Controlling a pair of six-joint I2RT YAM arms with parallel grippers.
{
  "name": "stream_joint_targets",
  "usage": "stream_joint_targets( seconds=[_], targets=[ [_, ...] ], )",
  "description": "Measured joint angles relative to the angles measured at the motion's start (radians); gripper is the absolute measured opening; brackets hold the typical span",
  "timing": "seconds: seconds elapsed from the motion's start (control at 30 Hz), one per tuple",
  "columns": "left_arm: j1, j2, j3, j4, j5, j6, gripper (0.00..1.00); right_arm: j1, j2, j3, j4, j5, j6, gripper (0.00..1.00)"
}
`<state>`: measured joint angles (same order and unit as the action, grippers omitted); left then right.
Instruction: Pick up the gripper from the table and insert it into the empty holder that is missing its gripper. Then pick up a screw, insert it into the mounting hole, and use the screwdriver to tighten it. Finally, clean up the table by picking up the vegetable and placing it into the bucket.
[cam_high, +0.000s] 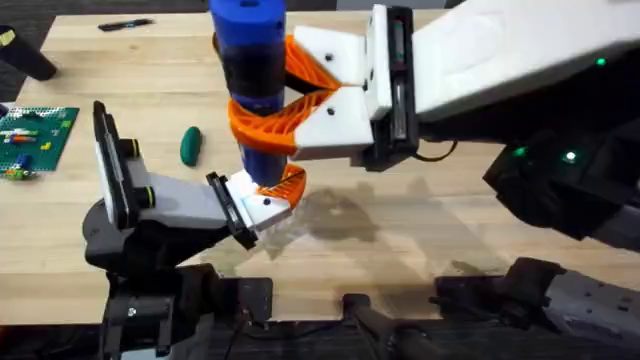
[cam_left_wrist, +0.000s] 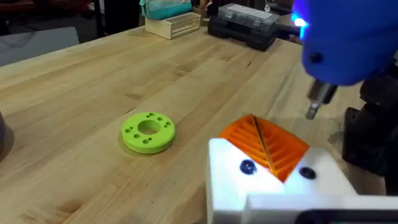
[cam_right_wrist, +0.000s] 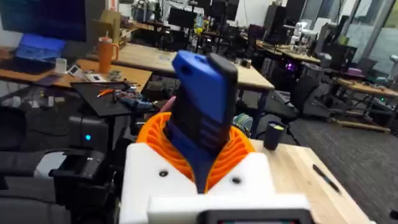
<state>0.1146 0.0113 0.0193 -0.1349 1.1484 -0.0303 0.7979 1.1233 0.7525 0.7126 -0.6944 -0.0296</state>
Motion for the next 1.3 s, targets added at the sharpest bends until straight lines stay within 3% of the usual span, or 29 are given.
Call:
stream_joint_targets(
  seconds=[0.47, 1.3],
  targets=[
    [0.000, 0.000, 0.000, 0.000, 0.000, 0.000, 0.006, 0.009, 0.149, 0.027, 0.058, 0.002, 0.000, 0.024],
    [0.000, 0.000, 0.000, 0.000, 0.000, 0.000, 0.006, 0.011, 0.151, 0.034, 0.096, 0.001, 0.000, 0.024]
  ],
)
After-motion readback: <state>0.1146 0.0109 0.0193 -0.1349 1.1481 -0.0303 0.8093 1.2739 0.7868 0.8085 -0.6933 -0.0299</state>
